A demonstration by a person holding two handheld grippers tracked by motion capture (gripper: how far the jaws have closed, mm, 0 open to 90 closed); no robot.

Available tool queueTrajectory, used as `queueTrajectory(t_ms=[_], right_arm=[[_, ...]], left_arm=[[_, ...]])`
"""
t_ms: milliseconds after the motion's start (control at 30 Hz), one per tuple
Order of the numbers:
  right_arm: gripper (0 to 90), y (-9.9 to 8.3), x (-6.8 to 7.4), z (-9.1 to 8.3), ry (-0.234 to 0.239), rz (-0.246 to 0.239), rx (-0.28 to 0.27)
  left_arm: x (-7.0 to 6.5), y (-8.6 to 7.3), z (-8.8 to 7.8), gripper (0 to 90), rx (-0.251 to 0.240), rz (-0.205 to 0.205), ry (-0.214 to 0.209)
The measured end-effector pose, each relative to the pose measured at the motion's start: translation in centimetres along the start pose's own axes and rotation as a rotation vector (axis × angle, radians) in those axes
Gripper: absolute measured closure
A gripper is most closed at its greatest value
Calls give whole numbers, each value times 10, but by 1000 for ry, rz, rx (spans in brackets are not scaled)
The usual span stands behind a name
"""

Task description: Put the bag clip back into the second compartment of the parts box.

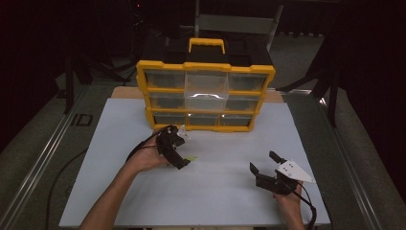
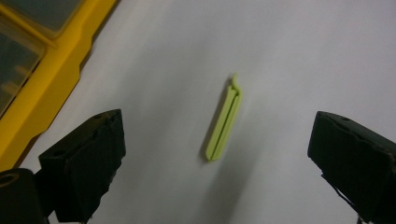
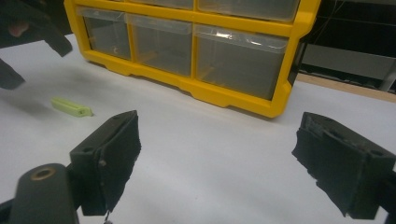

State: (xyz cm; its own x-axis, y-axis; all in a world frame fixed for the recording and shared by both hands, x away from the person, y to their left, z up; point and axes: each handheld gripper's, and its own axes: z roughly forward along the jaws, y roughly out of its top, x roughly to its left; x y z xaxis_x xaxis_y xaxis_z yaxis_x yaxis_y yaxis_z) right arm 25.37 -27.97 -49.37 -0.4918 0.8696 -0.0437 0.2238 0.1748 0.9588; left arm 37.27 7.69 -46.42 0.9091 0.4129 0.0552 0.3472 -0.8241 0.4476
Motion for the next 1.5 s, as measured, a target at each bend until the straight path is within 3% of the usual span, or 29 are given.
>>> queueTrajectory(t_ms=[133,200,433,500,633,833,900,1067,1500], right_arm=[[137,0,0,1,-1,-1,0],[137,0,0,1,2,0,0],[137,0,-1,-1,0,5,-2],[137,0,-1,-1,2,8,-4],[137,0,-1,-1,3,9,-5],[137,1,-1,-1,5,12,-8],[137,1,-2,-1,8,15,-9],[137,1,-2,-2,10,17,-12],[136,1,-1,-2,22,16,-19]], left_arm=[[0,5,12,89,60,19,-8],[1,7,16,144,85,23,9],[-2,15,28,209,146,71,-10],[-5,17,30,258,161,76,0],[-5,22,32,359,187,103,-19],[-1,23,37,579,225,88,-52],[-1,22,38,670,228,74,-87],[-2,22,38,783,232,60,-112],[-4,21,36,807,229,98,-91]])
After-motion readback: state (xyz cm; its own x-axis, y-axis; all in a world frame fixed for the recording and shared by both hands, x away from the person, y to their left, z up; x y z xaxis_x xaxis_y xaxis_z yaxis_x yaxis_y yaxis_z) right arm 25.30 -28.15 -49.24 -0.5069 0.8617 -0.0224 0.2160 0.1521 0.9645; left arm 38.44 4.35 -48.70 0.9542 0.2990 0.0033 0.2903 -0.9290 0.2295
